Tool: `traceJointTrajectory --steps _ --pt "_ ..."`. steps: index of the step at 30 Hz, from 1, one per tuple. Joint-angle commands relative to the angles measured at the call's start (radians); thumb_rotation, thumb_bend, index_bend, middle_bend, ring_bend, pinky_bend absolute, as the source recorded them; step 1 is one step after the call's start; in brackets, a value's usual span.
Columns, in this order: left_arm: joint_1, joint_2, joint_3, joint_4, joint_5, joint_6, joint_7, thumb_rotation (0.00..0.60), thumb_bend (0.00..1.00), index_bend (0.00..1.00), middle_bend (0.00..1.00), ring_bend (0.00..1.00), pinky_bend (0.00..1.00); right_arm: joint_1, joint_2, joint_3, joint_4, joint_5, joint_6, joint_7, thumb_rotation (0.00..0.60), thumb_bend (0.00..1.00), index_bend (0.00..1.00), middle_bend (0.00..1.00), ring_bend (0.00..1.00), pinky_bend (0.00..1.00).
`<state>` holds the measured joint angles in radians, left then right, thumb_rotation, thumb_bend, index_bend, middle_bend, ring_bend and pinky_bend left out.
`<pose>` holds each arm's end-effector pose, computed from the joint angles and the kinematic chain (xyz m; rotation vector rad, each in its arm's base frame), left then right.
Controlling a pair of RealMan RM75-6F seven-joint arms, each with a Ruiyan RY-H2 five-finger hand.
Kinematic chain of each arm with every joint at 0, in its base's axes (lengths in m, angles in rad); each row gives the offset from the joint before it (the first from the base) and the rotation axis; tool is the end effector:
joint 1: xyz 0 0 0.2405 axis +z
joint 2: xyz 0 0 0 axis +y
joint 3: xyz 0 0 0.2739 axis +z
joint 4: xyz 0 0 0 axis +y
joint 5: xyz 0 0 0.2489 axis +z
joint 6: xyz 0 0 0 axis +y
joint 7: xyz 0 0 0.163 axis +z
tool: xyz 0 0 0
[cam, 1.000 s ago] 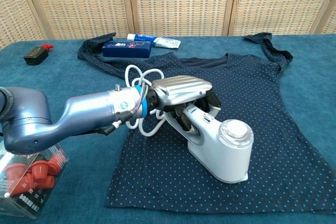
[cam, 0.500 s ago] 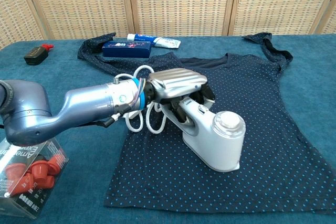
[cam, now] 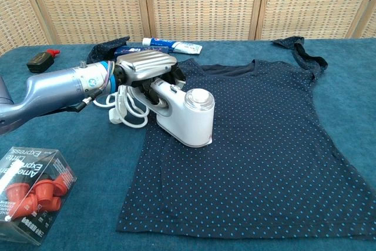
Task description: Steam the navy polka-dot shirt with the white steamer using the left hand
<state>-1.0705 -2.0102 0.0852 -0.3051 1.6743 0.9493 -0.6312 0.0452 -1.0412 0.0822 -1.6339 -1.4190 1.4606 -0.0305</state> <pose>-0.1270 0.4854 -0.1288 -2.2351 -0.6212 -1.0481 -0.3626 -0.1982 0.1637 1.3128 -0.8876 0.7850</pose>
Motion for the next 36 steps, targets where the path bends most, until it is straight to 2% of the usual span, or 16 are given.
traceJointTrajectory --steps 1,18,31,36 --pt "0.003 0.003 -0.004 0.001 -0.005 -0.001 -0.003 0.6 0.71 1.0 0.85 0.74 0.91 0.001 -0.001 0.0 0.0 0.0 -0.001 -0.001 0.6 0.0 0.03 0.0 0.0 0.0" --pt "-0.024 -0.02 0.039 -0.116 0.051 0.052 -0.034 0.6 0.71 1.0 0.85 0.74 0.91 0.0 0.003 0.002 0.003 0.005 -0.002 0.008 0.6 0.0 0.03 0.0 0.0 0.0" --pt "-0.048 -0.019 0.062 -0.24 0.092 0.086 -0.024 0.6 0.71 1.0 0.85 0.74 0.91 -0.002 0.005 0.002 0.001 0.002 0.002 0.011 0.6 0.0 0.03 0.0 0.0 0.0" --pt "-0.049 -0.016 0.064 -0.253 0.094 0.077 -0.005 0.6 0.71 1.0 0.85 0.74 0.91 -0.002 0.005 0.001 0.0 0.0 0.002 0.011 0.6 0.0 0.03 0.0 0.0 0.0"
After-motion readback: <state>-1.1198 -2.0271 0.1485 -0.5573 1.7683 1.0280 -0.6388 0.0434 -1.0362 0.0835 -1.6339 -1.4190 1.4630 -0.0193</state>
